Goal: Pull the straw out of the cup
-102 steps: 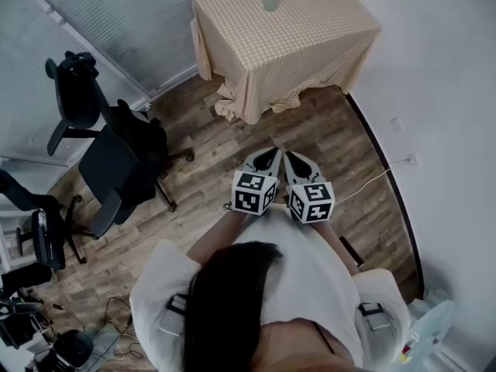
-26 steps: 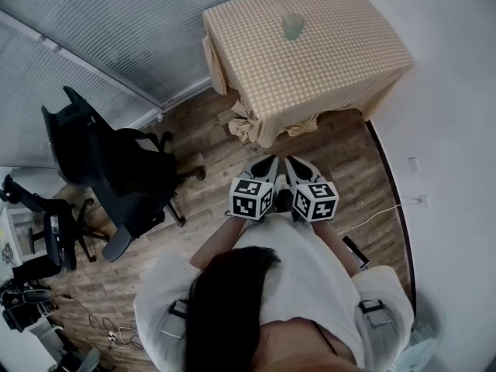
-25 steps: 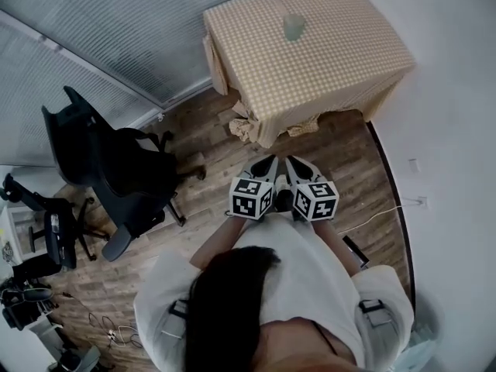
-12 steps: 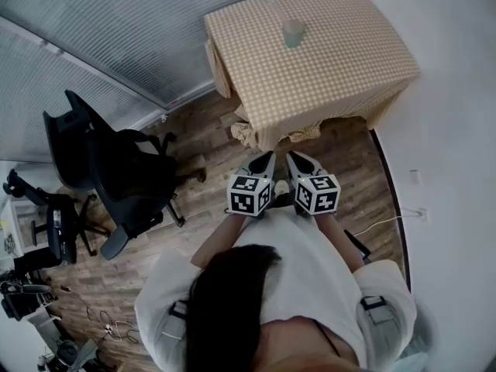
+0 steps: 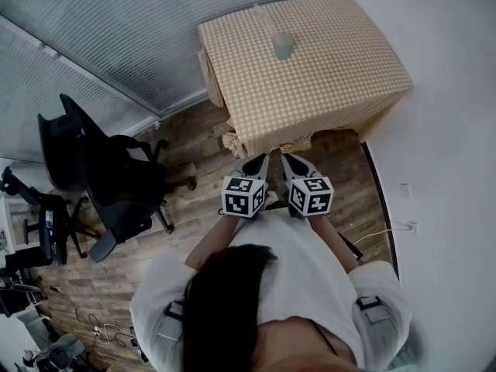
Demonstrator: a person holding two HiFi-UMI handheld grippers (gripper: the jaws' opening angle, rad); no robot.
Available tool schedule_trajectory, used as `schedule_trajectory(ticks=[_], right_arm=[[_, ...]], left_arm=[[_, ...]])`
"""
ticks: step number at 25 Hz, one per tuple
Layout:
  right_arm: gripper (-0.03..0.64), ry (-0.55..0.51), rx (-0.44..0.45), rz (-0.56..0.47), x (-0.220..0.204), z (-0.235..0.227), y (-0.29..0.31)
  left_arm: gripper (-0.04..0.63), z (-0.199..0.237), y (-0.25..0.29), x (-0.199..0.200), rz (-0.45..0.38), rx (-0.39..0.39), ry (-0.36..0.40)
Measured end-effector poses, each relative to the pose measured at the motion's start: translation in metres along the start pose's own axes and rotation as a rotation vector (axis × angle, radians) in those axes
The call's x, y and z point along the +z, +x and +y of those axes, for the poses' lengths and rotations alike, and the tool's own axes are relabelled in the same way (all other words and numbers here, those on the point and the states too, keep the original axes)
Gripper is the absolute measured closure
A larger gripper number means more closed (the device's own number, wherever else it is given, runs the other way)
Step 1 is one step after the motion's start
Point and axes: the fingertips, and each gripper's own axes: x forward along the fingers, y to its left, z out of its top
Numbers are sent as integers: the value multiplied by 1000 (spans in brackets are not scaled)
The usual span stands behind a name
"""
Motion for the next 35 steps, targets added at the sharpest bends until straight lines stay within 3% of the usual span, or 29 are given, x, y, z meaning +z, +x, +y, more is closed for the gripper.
schedule_trajectory(ticks=[25, 29, 35], right_arm=[[580, -15, -13, 7, -2, -11, -7], [581, -81, -16, 1, -1, -5, -10], [581, -37, -19, 7, -3, -11, -6]], left_arm=[[586, -5, 2, -8, -5, 17, -37], [586, -5, 5, -17, 25, 0, -75], [586, 2, 7, -17, 25, 5, -105]])
